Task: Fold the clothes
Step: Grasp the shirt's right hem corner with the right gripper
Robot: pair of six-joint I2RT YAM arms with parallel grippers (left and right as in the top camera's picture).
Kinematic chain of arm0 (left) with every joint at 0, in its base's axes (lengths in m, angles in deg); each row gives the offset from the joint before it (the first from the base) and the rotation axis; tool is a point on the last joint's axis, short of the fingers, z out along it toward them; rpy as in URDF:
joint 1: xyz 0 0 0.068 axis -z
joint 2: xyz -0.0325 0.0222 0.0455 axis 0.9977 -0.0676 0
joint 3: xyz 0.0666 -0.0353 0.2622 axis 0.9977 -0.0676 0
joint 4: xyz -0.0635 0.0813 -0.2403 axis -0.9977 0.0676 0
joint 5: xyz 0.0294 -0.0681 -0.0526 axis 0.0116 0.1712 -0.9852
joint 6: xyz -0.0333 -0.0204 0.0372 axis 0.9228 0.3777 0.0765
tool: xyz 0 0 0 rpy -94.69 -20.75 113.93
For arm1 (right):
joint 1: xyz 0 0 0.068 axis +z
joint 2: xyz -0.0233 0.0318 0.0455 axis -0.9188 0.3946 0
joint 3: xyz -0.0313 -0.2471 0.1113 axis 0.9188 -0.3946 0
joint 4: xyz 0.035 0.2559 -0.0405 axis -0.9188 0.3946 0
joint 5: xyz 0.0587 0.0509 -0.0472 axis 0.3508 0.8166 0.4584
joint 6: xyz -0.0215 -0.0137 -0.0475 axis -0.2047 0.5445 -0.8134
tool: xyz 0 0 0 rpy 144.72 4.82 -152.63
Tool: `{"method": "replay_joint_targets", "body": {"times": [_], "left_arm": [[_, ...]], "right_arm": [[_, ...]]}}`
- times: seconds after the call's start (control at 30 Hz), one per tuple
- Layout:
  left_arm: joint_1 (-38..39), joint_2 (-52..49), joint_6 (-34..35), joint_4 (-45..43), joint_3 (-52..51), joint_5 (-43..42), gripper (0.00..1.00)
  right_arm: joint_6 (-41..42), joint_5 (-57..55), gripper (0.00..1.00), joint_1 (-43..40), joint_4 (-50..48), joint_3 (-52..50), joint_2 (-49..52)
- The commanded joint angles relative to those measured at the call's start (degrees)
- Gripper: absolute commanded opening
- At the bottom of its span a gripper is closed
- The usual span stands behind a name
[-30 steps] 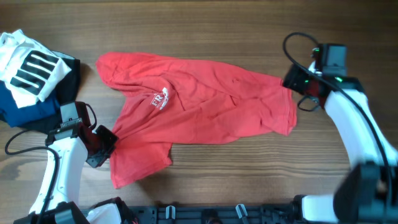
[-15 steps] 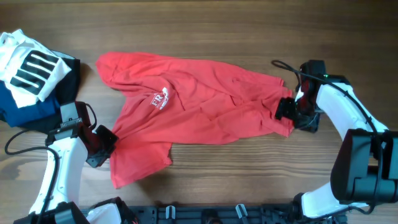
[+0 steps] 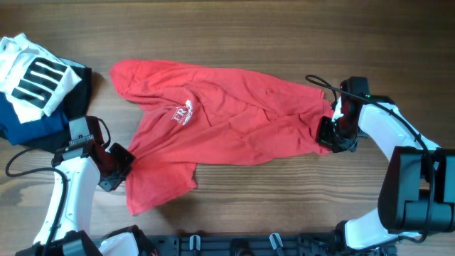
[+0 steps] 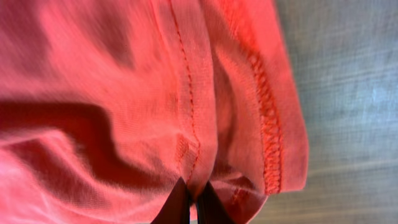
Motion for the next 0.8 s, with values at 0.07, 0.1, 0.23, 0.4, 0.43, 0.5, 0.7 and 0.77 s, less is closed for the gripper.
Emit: {"method": "replay_joint_targets", "body": {"times": [0.07,0.1,0.23,0.4,0.43,0.5,0.7,0.77], "left_arm": [[-0.5,0.6,-0.9,-0.1,-0.2,0.9,0.04],[-0.5,0.6,-0.9,-0.2,-0.2,0.9,0.04],[-0.5,0.6,-0.9,-0.3,-0.2,0.9,0.04],[-0.5,0.6,-0.9,-0.3,-0.2,0.9,0.04],[-0.5,0.6,-0.9,-0.2,-0.2,0.9,0.04],[-0.5,0.6,-0.9,0.0,-0.2,0.9,0.04],[-0.5,0.6,-0.9,0.0,-0.2,1.0,0.04],[-0.5,0.6,-0.9,0.0,-0.2,1.0,0.04]], "right_arm": [[-0.1,0.7,0.04,-0.1,11.9,2.2,-8.2],[-0.1,0.7,0.04,-0.1,14.4,3.0,-11.2],[1.7,0.9,0.04,-0.1,19.8,4.6,-23.3],[2.8,0.9,0.04,-0.1,10.8,4.6,-21.4],[2.7,0.9,0.04,-0.1,8.2,4.6,-18.3],[2.7,0.9,0.05,-0.1,3.5,4.6,-12.5],[1.0,1.7,0.04,-0.1,-5.7,4.6,-1.9],[-0.3,1.0,0.04,-0.1,-6.3,4.6,-2.0]]}}
